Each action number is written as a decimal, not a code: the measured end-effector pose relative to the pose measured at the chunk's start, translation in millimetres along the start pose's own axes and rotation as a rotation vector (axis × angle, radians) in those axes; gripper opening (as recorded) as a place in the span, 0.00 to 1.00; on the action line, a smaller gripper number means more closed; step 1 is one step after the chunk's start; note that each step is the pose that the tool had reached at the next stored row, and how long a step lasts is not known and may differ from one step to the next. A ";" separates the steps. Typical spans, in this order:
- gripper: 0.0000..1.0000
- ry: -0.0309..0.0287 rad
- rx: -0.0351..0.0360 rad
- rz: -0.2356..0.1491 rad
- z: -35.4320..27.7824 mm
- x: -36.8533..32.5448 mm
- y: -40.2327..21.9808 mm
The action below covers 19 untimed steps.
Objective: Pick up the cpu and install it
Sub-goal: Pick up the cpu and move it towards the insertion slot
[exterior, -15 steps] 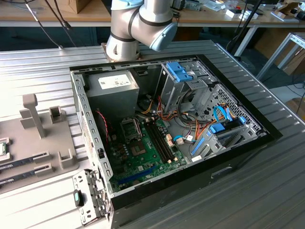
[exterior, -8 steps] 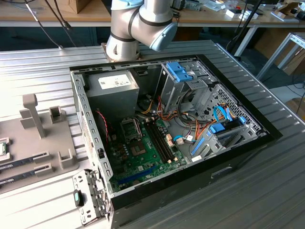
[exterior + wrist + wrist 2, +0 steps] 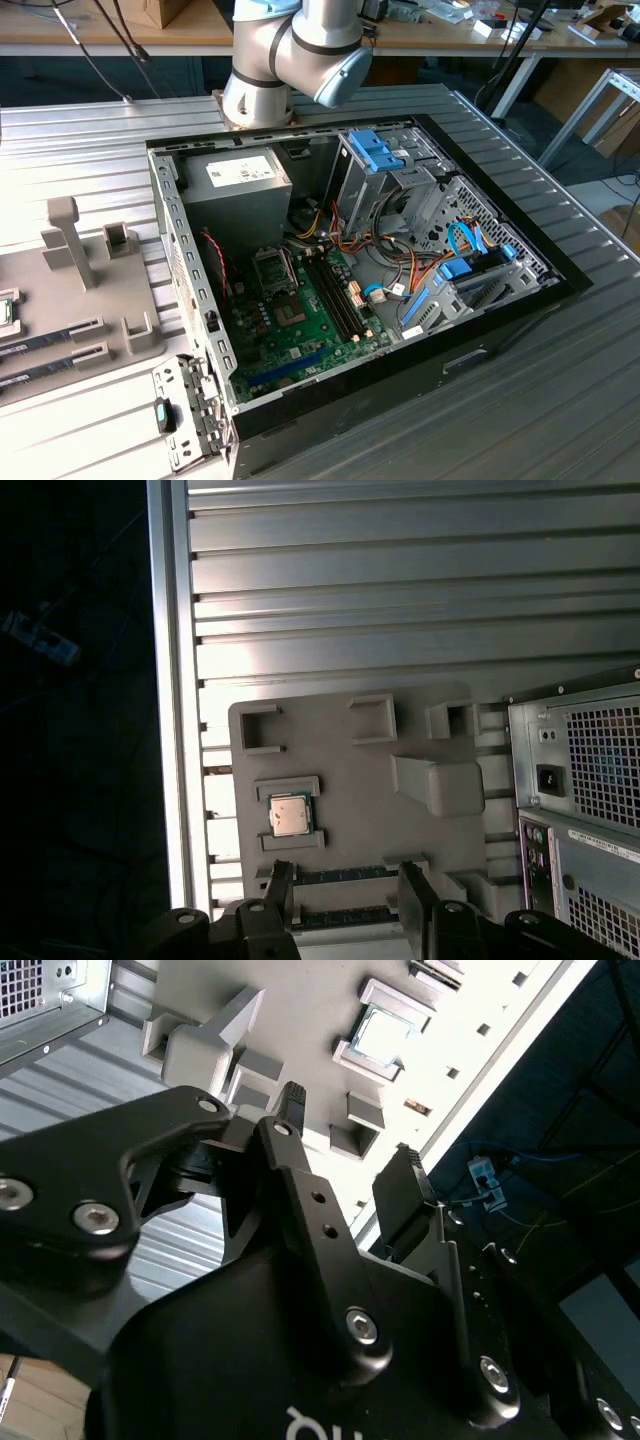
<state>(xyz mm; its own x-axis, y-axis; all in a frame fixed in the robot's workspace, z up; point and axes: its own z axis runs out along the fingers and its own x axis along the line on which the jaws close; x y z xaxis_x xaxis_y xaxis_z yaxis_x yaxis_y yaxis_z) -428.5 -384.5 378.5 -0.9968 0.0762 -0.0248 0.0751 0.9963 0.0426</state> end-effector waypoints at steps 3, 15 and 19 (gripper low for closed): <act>0.54 0.0000 0.0001 0.000 0.0 0.0 0.0; 0.54 -0.0001 0.0002 0.000 10.0 1.4 -0.5; 0.54 0.0000 0.0003 0.000 17.2 3.4 -1.0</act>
<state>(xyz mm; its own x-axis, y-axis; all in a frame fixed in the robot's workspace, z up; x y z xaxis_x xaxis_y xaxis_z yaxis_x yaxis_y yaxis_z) -431.5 -384.6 361.2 -0.9968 0.0761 -0.0249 0.0750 0.9963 0.0423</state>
